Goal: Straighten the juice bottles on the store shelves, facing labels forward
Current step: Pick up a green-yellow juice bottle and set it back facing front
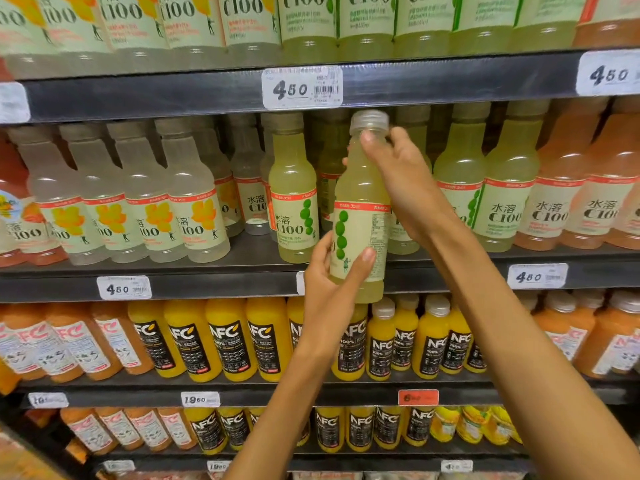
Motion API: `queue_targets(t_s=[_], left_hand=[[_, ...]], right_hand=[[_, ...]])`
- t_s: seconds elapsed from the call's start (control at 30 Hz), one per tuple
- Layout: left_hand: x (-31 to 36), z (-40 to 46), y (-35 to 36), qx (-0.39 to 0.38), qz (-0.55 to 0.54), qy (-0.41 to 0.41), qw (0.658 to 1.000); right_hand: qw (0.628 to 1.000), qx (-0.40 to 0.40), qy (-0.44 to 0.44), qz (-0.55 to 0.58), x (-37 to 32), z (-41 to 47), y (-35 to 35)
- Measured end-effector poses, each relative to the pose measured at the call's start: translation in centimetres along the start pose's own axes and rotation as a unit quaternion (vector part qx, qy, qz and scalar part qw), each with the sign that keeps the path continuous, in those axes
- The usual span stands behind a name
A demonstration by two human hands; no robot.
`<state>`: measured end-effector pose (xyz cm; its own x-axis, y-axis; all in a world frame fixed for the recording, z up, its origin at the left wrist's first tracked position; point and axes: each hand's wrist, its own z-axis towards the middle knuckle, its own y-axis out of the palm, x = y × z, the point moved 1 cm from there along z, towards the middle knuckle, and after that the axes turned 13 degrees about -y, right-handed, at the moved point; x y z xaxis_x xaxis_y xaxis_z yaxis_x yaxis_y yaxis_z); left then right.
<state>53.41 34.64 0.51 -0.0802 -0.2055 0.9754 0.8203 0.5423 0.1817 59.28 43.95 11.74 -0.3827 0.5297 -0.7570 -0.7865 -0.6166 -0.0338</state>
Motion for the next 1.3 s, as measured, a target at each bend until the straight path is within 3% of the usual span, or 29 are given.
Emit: queue_targets(t_s=[0.27,0.47,0.7,0.8,0.93,1.3], left_hand=[[-0.4,3.2,0.0,0.093,0.111,0.055,0.988],[-1.5,3.4,1.0,0.19,0.206,0.094,0.955],[-2.8,3.1,0.6,0.167,0.165,0.116,0.965],[-2.8,3.4,0.5,0.19,0.166,0.114,0.961],[-2.9,3.8,0.8,0.237,0.185,0.116,0.947],[-3.3,4.6,1.7,0.297,0.217,0.114,0.923]], right_hand=[[0.999,0.04,-0.017,-0.009,1.5,1.8,0.2],[0.999,-0.017,-0.043,-0.025,2.5,2.0,0.2],[1.0,-0.005,-0.02,-0.01,3.0,2.5,-0.2],[0.996,-0.005,-0.068,-0.053,3.3,2.5,-0.1],[0.986,0.059,-0.126,-0.096,4.0,2.0,-0.1],[0.958,0.08,-0.168,-0.218,4.3,0.9,0.3]])
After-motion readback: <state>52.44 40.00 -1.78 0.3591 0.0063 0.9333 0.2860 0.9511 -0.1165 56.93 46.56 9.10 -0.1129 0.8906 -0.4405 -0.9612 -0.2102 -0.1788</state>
